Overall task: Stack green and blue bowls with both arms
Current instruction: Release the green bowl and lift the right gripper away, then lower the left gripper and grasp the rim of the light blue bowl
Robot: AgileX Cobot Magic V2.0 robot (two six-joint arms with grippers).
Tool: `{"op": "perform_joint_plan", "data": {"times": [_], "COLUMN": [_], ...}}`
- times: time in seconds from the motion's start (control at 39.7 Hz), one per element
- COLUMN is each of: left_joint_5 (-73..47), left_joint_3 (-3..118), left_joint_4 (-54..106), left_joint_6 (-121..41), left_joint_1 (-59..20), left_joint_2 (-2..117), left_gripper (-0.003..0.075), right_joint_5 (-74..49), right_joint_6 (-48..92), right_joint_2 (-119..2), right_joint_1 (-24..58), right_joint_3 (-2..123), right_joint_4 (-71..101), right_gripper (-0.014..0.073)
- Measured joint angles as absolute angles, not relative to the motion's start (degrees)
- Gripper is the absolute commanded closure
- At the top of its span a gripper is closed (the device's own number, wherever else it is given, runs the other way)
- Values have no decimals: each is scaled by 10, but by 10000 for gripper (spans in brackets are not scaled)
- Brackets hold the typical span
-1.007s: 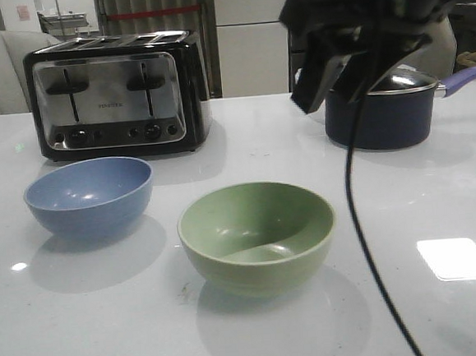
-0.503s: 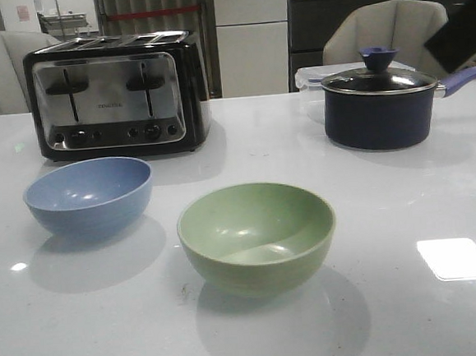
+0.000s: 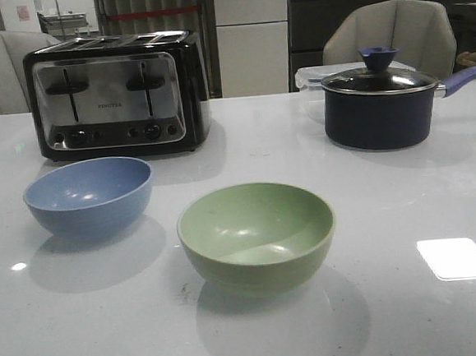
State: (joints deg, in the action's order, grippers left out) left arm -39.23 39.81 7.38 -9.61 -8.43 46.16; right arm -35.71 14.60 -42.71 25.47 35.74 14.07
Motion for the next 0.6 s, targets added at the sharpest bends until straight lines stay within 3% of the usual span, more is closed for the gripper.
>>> {"op": "perform_joint_plan", "data": {"times": [0.6], "left_joint_5": [-356], "left_joint_3": [574], "left_joint_4": [79], "left_joint_6": [-102], "left_joint_1": [-107], "left_joint_2": [854], "left_gripper": [203], "right_joint_5": [-357], "right_joint_6": [146], "right_joint_2": [-427], "right_joint_1": [255], "right_joint_3": [356], "right_joint_4": [141], "right_gripper": [159]}}
